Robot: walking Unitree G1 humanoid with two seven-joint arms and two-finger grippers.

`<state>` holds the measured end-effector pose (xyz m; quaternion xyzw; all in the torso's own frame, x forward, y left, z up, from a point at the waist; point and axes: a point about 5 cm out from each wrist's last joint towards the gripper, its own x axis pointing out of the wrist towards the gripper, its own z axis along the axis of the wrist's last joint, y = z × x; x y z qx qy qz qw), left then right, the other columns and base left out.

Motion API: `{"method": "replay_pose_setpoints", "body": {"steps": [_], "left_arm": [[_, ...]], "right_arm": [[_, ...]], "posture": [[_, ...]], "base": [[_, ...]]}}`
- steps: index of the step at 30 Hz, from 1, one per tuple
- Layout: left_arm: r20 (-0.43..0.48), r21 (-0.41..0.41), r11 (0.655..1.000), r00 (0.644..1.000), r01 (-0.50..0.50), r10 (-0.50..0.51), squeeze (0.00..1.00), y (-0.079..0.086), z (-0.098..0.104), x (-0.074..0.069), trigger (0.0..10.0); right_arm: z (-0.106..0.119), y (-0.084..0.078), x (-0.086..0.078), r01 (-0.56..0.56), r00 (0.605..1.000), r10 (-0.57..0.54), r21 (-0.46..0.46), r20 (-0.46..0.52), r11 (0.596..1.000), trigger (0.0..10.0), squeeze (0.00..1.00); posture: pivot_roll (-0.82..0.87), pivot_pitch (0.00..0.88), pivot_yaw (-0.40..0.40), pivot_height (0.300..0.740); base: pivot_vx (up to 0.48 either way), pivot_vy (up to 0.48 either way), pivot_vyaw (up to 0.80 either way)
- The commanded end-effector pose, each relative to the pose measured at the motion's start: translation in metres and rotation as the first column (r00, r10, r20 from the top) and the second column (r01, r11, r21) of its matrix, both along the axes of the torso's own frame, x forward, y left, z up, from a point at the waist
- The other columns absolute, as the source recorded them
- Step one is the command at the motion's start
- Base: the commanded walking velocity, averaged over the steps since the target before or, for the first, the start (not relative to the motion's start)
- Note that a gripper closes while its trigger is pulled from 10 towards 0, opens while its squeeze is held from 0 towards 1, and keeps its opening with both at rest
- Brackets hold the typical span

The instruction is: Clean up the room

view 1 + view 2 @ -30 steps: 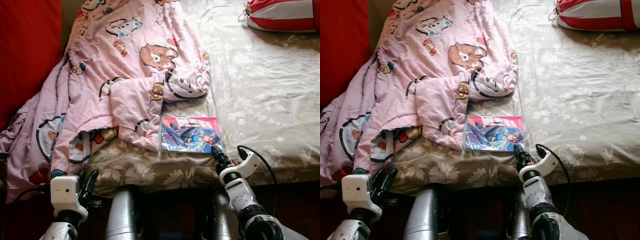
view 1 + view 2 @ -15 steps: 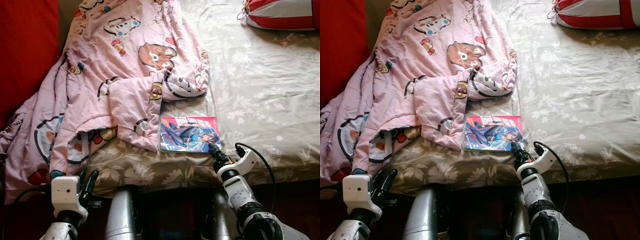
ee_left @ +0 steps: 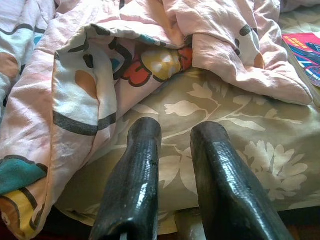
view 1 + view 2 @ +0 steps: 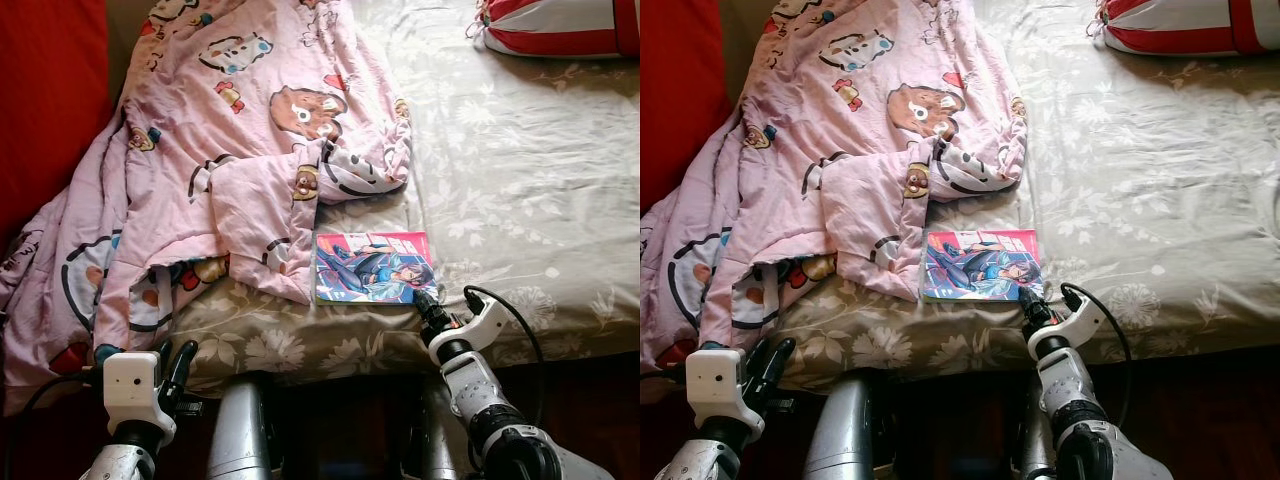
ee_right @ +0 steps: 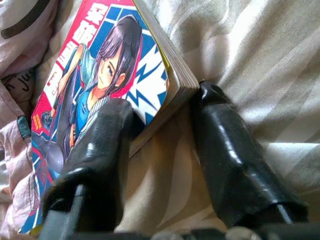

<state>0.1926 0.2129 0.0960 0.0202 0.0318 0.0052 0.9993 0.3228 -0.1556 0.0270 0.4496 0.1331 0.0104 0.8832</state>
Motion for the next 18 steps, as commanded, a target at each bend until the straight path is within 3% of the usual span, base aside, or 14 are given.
{"method": "replay_pose_setpoints", "body": {"steps": [1, 13, 18], "left_arm": [[-0.017, 0.008, 1.0, 1.0, -0.006, 0.006, 0.0, 0.002, -0.002, -0.004, 10.0], [-0.02, 0.007, 1.0, 1.0, -0.005, 0.006, 0.0, 0.002, -0.004, -0.002, 10.0], [-0.02, 0.006, 1.0, 1.0, -0.008, 0.008, 0.0, 0.003, -0.006, 0.0, 10.0]], "right_arm": [[-0.011, 0.016, -0.009, -0.057, 0.997, 0.057, 0.021, -0.045, 0.998, 0.0, 0.0], [-0.008, 0.01, -0.006, -0.022, 0.999, 0.022, -0.002, -0.033, 1.0, 0.0, 0.0], [-0.004, -0.007, -0.004, 0.087, 0.996, -0.089, -0.116, -0.015, 0.989, 0.0, 0.0]], "posture": [[0.29, 0.238, 0.057, 0.552], [0.29, 0.232, 0.058, 0.552], [0.28, 0.219, 0.057, 0.552]], "base": [[0.0, 0.0, 0.0], [0.0, 0.0, 0.0], [0.0, 0.0, 0.0]]}}
